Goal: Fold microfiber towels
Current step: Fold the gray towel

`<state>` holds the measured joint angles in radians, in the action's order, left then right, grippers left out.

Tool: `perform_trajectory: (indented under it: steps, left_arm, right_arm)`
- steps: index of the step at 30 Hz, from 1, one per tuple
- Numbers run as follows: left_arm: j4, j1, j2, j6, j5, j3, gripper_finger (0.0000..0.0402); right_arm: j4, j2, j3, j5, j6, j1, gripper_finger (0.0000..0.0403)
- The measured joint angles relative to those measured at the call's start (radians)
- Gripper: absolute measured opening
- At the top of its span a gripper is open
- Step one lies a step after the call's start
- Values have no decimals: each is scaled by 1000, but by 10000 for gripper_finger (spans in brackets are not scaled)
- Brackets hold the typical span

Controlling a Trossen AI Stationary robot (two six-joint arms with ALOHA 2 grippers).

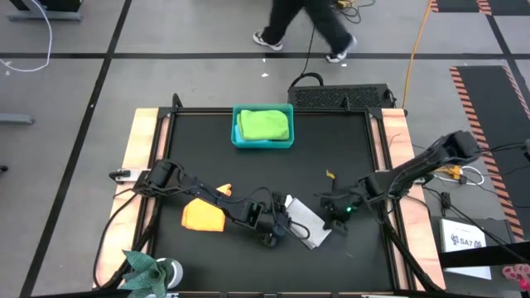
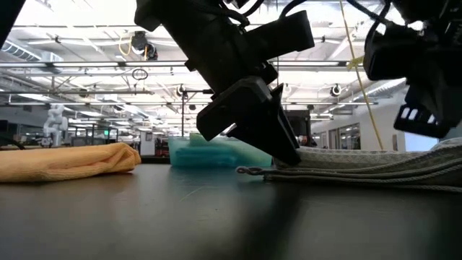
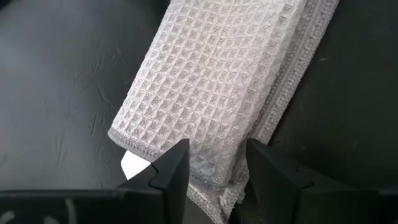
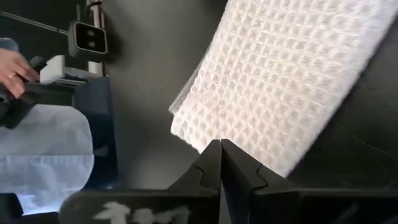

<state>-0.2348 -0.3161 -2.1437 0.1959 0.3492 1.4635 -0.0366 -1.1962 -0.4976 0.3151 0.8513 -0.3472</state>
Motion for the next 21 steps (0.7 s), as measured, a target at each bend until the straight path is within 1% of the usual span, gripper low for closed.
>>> perform_trajectory:
  steps: [3, 5, 12, 16, 21]
  left_arm:
    - [0, 5, 0, 0, 0, 0, 161]
    - [0, 8, 0, 0, 0, 0, 161]
    - [0, 15, 0, -4, 1, 0, 161]
    - [-1, 15, 0, -23, 0, 0, 161]
    - [-1, 15, 0, -27, 0, 0, 161]
  right_arm:
    - [75, -70, 0, -7, 11, -5, 0]
    - [102, -108, 0, -33, 6, -5, 0]
    - [85, -197, 0, -104, -61, 32, 0]
    - [66, -211, -2, -122, -151, 87, 0]
    - [55, -208, -2, -128, -302, 203, 0]
